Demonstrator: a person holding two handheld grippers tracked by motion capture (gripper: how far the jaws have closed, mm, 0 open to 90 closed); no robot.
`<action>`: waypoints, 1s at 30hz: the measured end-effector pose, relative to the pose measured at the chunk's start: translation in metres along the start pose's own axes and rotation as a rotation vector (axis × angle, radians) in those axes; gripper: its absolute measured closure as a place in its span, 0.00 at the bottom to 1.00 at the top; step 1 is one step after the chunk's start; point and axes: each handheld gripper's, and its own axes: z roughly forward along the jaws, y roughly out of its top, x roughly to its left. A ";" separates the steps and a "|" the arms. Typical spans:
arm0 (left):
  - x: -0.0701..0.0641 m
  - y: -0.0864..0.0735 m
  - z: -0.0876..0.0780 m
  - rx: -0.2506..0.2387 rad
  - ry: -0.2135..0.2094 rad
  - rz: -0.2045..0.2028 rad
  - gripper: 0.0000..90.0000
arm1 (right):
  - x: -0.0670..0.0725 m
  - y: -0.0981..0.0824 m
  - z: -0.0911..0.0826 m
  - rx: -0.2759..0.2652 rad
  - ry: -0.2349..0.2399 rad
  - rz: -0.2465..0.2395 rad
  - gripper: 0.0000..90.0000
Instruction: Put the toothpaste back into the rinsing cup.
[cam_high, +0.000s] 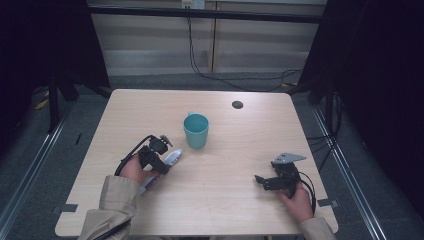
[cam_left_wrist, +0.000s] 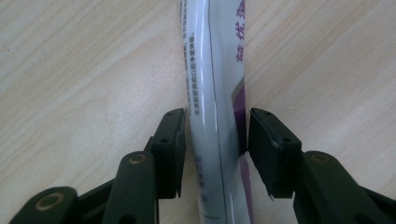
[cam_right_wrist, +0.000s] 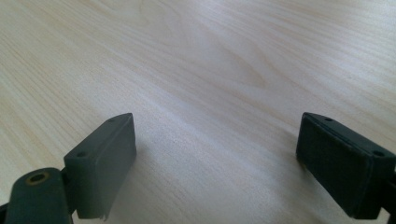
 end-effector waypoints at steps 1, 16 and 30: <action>-0.001 0.001 0.001 0.000 0.002 -0.004 0.64 | 0.000 0.000 0.000 0.000 0.000 0.000 0.13; -0.010 0.006 0.001 0.001 0.035 0.046 0.85 | 0.000 0.000 0.000 0.000 0.000 0.001 0.13; -0.007 0.000 -0.032 -0.206 0.001 0.003 0.85 | 0.000 0.000 0.000 0.000 0.000 0.000 0.13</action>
